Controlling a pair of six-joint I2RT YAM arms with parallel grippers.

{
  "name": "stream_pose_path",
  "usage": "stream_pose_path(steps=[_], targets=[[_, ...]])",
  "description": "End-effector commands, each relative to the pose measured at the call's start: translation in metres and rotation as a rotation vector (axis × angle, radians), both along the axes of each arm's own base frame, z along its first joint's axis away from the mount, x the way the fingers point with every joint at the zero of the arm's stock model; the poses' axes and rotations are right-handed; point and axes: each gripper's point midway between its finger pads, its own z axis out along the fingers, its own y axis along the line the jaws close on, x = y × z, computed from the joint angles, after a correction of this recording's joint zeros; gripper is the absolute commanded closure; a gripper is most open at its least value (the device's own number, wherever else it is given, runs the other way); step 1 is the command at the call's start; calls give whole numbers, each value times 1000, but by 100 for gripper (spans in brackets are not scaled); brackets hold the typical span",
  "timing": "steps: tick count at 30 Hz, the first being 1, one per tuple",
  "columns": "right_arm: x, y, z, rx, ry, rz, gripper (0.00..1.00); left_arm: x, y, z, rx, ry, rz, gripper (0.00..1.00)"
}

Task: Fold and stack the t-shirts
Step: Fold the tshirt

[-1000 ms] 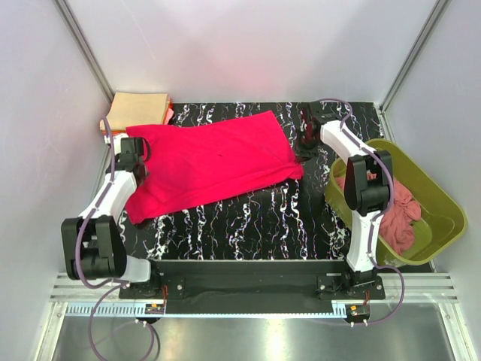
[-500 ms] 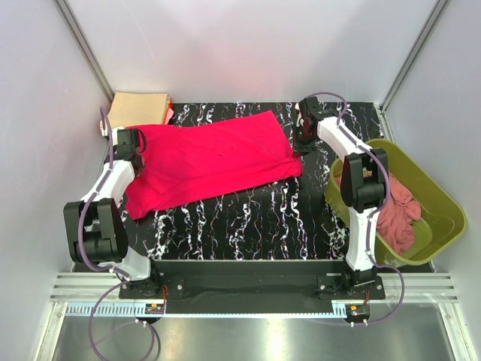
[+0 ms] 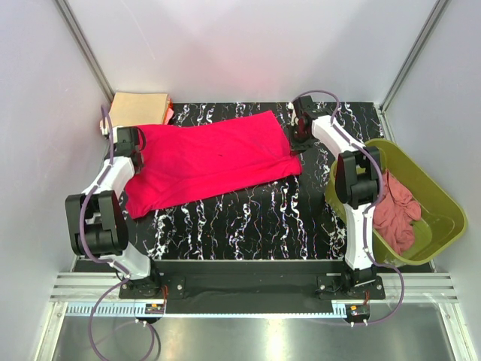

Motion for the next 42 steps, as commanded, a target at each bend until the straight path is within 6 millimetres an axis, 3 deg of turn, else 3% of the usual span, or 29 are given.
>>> stream_pose_path(steps=[1, 16, 23, 30, 36, 42], targets=[[21, -1, 14, -41, -85, 28, 99, 15, 16, 25, 52, -76, 43, 100], [36, 18, 21, 32, -134, 87, 96, 21, 29, 19, 33, -64, 67, 100], [44, 23, 22, 12, -161, 135, 96, 18, 29, 7, 30, -27, 67, 100], [53, 17, 12, -43, -170, 135, 95, 20, 31, 2, 41, -10, 72, 100], [48, 16, 2, -54, -137, 141, 93, 24, 27, -3, 20, -1, 48, 100], [49, -7, -2, -167, -131, 77, 96, 34, 23, -3, -1, -14, 15, 100]])
